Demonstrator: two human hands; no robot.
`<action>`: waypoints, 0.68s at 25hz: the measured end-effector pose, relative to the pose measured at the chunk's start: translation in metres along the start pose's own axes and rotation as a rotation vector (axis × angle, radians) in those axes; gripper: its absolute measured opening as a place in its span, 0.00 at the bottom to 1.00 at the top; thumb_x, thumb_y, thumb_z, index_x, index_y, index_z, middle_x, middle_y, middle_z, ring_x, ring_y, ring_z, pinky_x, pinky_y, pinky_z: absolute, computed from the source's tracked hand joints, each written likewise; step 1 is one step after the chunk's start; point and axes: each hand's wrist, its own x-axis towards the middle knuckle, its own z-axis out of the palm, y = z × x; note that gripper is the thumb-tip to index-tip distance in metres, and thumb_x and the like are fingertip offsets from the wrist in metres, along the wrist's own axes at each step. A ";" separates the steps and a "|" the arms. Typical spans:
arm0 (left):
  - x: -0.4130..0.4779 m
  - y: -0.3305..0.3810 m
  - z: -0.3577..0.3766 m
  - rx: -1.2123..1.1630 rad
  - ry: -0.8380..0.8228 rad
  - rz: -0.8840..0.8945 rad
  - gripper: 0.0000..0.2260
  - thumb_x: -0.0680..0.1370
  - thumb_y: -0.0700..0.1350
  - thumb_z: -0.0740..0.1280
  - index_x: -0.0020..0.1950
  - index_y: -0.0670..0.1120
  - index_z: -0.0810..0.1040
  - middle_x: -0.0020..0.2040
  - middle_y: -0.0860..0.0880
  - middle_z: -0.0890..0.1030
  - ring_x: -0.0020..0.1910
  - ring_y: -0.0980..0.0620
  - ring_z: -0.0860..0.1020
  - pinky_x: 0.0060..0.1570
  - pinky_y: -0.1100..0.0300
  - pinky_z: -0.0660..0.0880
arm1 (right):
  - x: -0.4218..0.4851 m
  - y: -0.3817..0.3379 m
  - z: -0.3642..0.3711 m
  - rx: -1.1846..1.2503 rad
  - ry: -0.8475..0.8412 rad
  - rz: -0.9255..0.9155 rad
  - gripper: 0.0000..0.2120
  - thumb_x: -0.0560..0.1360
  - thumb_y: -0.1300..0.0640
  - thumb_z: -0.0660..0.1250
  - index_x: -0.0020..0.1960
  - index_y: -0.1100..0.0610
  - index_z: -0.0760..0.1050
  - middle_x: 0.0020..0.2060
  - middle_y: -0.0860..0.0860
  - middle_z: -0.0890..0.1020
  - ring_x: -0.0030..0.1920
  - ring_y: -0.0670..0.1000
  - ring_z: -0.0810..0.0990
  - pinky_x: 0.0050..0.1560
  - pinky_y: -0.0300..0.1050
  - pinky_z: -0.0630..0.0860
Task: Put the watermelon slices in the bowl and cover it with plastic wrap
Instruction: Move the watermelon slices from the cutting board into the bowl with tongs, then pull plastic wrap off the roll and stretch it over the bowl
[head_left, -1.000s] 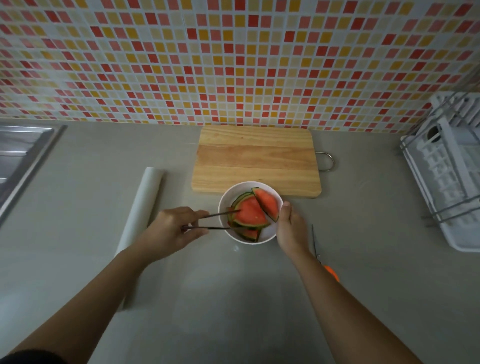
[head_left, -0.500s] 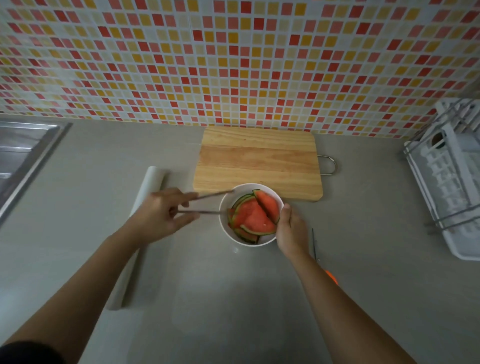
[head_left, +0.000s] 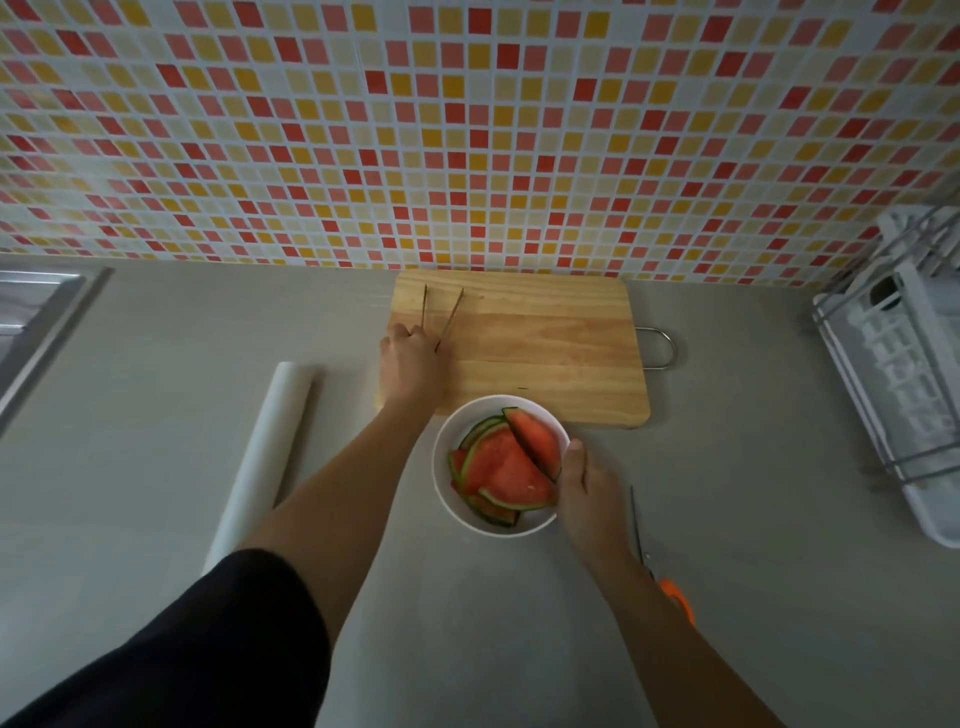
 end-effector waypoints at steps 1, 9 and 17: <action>0.002 -0.001 0.002 0.006 -0.012 0.004 0.17 0.81 0.51 0.60 0.57 0.38 0.77 0.58 0.38 0.73 0.57 0.39 0.72 0.56 0.48 0.71 | -0.001 0.000 0.000 0.001 -0.003 -0.005 0.19 0.80 0.51 0.49 0.35 0.54 0.69 0.28 0.47 0.72 0.34 0.53 0.73 0.33 0.45 0.62; -0.039 -0.007 -0.026 -0.209 0.056 0.061 0.19 0.82 0.50 0.55 0.64 0.37 0.71 0.52 0.37 0.75 0.54 0.38 0.74 0.48 0.51 0.69 | -0.003 -0.005 -0.003 -0.022 0.001 -0.008 0.18 0.80 0.50 0.49 0.38 0.55 0.71 0.32 0.49 0.75 0.36 0.52 0.73 0.37 0.45 0.62; -0.142 -0.024 -0.036 -0.341 -0.186 0.030 0.22 0.83 0.52 0.52 0.40 0.41 0.77 0.37 0.45 0.78 0.39 0.45 0.74 0.38 0.58 0.64 | -0.017 -0.005 -0.013 -0.051 -0.025 -0.042 0.18 0.80 0.51 0.50 0.39 0.56 0.72 0.40 0.59 0.81 0.44 0.59 0.78 0.41 0.46 0.65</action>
